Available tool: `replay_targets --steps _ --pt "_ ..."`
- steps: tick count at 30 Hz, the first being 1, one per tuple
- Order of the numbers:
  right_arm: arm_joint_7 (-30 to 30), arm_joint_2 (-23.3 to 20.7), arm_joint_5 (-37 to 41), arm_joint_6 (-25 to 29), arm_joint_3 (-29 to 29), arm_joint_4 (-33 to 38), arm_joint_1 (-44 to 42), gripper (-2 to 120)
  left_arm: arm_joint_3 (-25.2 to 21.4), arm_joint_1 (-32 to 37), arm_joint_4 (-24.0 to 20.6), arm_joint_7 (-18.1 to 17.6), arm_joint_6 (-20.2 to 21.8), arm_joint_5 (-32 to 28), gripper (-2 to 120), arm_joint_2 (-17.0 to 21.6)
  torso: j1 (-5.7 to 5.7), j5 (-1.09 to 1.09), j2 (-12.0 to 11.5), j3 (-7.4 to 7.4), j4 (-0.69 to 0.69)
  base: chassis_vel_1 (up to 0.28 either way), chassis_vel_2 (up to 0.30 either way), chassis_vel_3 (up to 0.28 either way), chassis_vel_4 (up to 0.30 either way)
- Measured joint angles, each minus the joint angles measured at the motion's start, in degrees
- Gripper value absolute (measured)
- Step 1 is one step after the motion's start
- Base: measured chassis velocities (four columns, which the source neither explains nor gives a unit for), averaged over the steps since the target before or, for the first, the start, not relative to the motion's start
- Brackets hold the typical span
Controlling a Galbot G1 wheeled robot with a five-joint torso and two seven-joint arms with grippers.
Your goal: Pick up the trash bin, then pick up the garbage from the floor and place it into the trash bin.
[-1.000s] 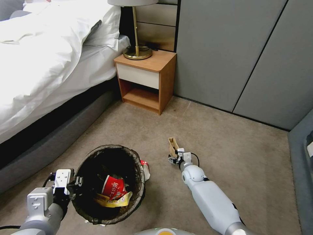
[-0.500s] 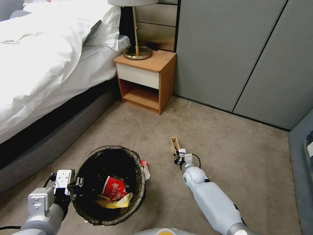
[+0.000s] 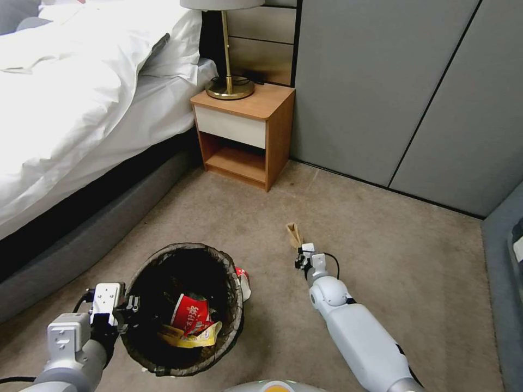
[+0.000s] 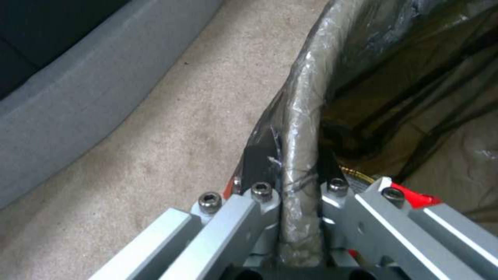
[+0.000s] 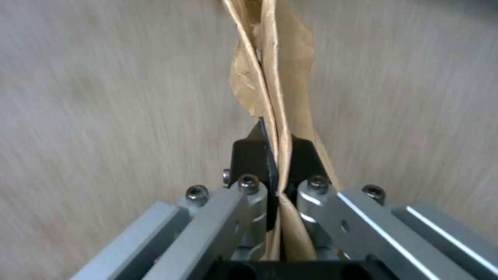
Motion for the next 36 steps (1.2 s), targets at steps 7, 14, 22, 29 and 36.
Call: replay_targets --steps 7,14,22,29,36 --pt "-1.4 -3.58 2.89 -5.69 0.76 19.98 -3.28 0 0.04 -0.06 0.0 0.0 0.06 -0.08 0 0.07 0.0 -0.01 0.01 0.0 0.01 0.0 0.0 0.0 0.0" --pt "-1.27 -9.01 13.69 -12.55 -3.86 41.53 -4.72 0 0.12 -0.07 0.0 -0.04 0.06 -0.06 0 0.16 0.0 0.02 0.0 0.0 0.01 0.0 0.0 0.0 0.0" --pt "-0.65 -11.83 22.25 -18.93 -10.05 56.48 -4.66 0 0.29 0.0 0.0 -0.14 0.1 -0.05 0 0.23 0.0 0.0 0.0 0.0 0.01 0.0 0.0 0.0 0.0" --pt "-2.88 -15.2 26.24 -19.79 -15.13 60.42 -5.08 0 0.71 -0.05 0.0 -0.19 0.15 -0.04 0 0.23 0.0 0.0 0.0 0.0 0.02 0.0 0.0 0.0 0.0" --pt "-3.73 -16.85 26.47 -19.78 -20.59 61.23 -6.33 0 0.93 -0.06 0.0 -0.25 0.16 0.3 0 0.09 0.0 0.0 0.01 0.0 0.02 0.0 0.0 0.0 0.0"
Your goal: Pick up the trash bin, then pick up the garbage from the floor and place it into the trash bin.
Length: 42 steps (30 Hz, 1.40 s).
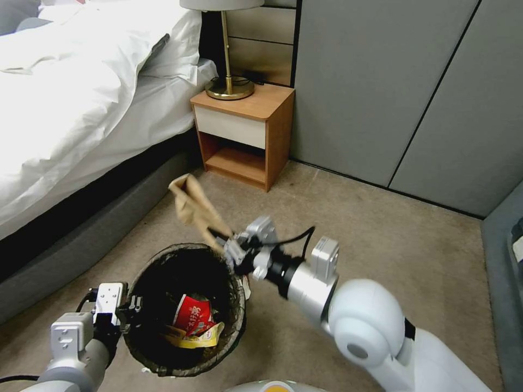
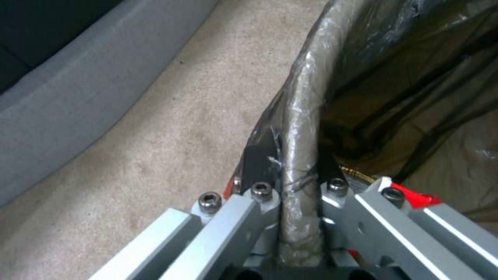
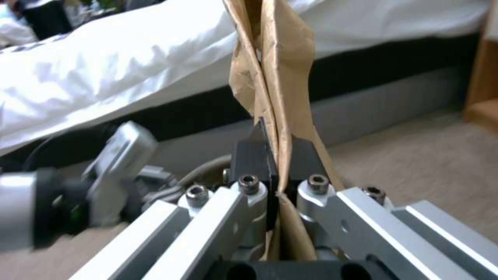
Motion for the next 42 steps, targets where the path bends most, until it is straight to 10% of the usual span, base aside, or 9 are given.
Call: replay_targets --steps 12,42 --pt "0.14 -0.41 -5.43 -0.04 -5.45 -2.29 -2.87 0 -0.01 0.06 0.0 -0.09 -0.05 0.15 0 -0.23 0.0 0.0 0.0 0.0 0.0 0.0 0.0 0.0 0.0" --pt "1.41 -2.13 -2.91 2.26 1.23 3.71 -3.83 100 0.02 -0.15 0.0 -0.07 -0.1 -0.18 0 0.08 0.0 0.0 0.0 0.0 0.0 0.0 0.0 0.0 0.0"
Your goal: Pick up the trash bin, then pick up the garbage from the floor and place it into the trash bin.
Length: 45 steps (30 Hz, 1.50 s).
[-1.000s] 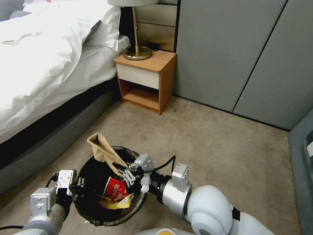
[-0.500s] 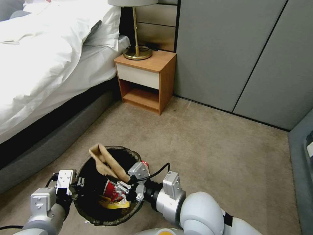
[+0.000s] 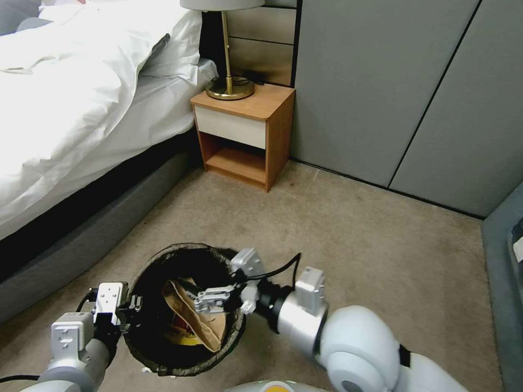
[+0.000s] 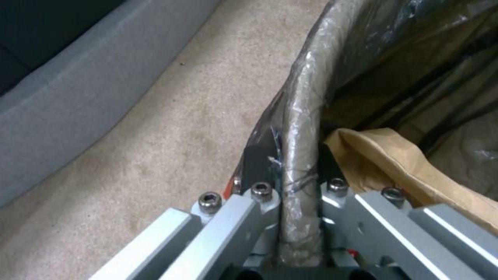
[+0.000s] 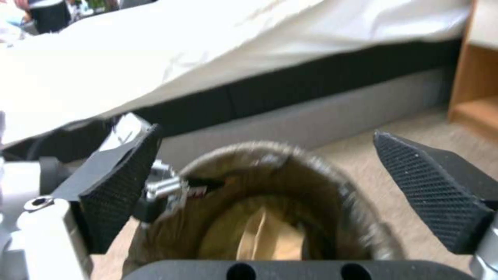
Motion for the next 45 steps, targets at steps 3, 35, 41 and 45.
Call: replay_targets --steps 3,35,41,45 --pt "-0.02 -0.6 -0.27 1.78 1.31 1.51 -1.08 100 0.01 0.0 0.0 0.01 0.02 -0.01 0 0.03 0.0 0.0 0.0 0.0 0.0 0.0 0.0 0.0 0.0" --pt "2.48 10.23 -28.58 31.08 35.12 -7.31 -31.73 100 -0.32 -0.91 0.0 0.05 0.09 -0.98 0 0.18 0.0 0.0 0.0 0.0 0.0 0.0 0.0 0.0 0.0" --pt "2.35 11.39 -29.24 33.21 38.34 -6.71 -36.37 100 -0.36 -1.45 0.0 0.04 0.29 -1.39 0 0.34 0.0 0.0 0.0 0.0 0.0 0.0 0.0 0.0 0.0" --pt "2.39 11.51 -29.3 33.98 39.04 -6.02 -38.37 100 -0.4 -1.8 0.0 0.04 0.4 -1.47 0 0.36 0.0 0.0 0.0 0.0 0.0 0.0 0.0 0.0 0.0"
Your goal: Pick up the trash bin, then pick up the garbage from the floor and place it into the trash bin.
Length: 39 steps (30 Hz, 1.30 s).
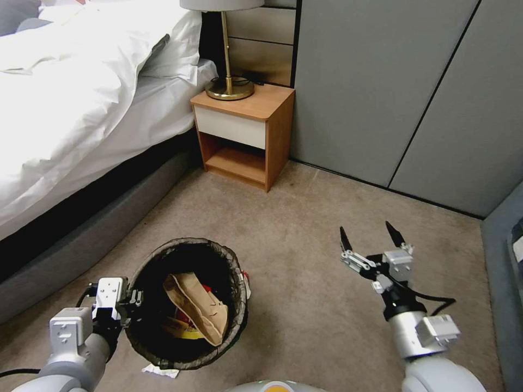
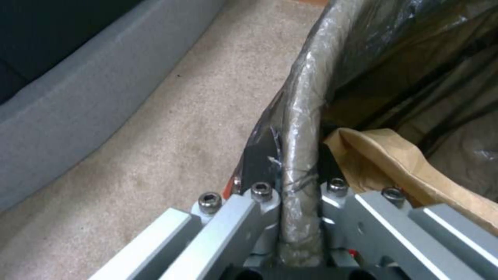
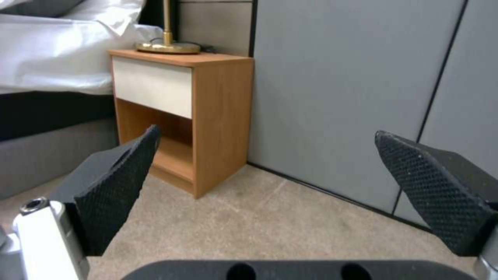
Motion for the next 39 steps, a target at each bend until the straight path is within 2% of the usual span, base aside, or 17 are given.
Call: replay_targets --steps 10,39 --pt "0.28 1.94 -0.85 2.42 0.65 0.37 -3.27 100 -0.01 -0.71 0.0 0.16 0.17 -0.13 0 -0.44 0.0 0.0 0.0 0.0 0.0 0.0 0.0 0.0 0.0" --pt "0.49 2.98 -0.97 2.9 -0.2 -0.83 -3.28 100 -0.11 -0.72 0.0 0.28 0.4 -0.66 0 -0.79 0.0 0.0 0.0 0.0 0.0 0.029 0.035 0.034 0.033"
